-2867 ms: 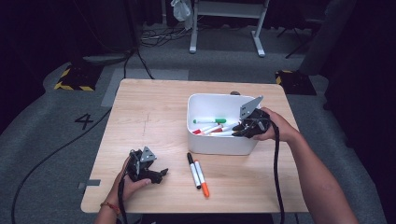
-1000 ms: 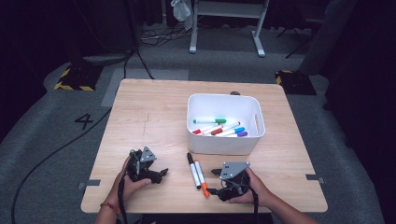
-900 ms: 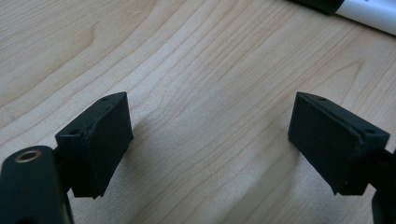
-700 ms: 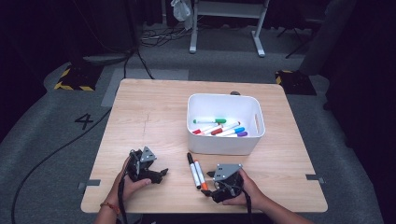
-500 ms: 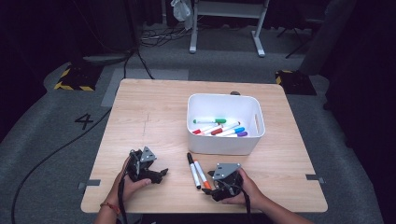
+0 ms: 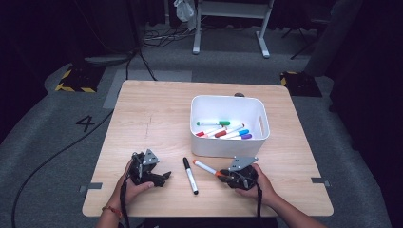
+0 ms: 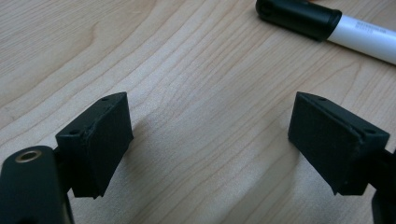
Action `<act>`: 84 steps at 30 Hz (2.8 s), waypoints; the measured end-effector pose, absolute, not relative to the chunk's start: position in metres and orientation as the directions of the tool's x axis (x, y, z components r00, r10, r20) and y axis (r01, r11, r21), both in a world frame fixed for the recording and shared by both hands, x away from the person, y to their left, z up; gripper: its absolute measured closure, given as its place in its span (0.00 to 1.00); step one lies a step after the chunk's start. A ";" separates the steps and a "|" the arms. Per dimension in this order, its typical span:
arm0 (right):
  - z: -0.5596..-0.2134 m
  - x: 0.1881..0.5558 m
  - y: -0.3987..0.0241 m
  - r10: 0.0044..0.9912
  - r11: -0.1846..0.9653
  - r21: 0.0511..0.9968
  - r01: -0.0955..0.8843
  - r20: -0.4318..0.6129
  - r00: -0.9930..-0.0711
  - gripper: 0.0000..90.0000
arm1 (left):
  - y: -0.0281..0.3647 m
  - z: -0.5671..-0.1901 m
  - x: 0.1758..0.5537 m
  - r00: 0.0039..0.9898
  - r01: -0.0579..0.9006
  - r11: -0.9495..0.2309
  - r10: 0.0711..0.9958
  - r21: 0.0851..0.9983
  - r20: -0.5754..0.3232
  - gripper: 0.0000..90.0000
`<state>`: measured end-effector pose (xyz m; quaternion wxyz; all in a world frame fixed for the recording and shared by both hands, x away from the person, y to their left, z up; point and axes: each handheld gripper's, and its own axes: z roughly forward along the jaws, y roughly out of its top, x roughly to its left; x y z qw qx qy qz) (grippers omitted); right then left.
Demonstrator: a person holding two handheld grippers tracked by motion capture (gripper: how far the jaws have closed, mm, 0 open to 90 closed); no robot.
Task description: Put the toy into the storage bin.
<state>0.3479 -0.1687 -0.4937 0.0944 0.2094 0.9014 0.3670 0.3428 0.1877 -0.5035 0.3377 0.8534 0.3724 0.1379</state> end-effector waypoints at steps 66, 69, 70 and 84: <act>-0.328 0.380 -0.250 0.200 0.572 0.819 -0.052 -0.201 -0.959 0.83 | 0.187 -0.504 0.343 0.680 0.548 -0.488 0.733 0.679 -0.022 0.15; -0.324 0.379 -0.249 0.190 0.578 0.813 -0.067 -0.214 -0.958 0.83 | 0.187 -0.504 0.343 0.680 0.548 -0.488 0.733 0.679 -0.021 0.15; -0.322 0.379 -0.249 0.185 0.578 0.813 -0.071 -0.215 -0.959 0.83 | 0.187 -0.503 0.343 0.681 0.546 -0.491 0.732 0.679 -0.018 0.15; -0.301 0.384 -0.251 0.205 0.529 0.843 -0.095 -0.235 -0.950 0.83 | 0.187 -0.504 0.343 0.681 0.546 -0.491 0.732 0.679 -0.018 0.15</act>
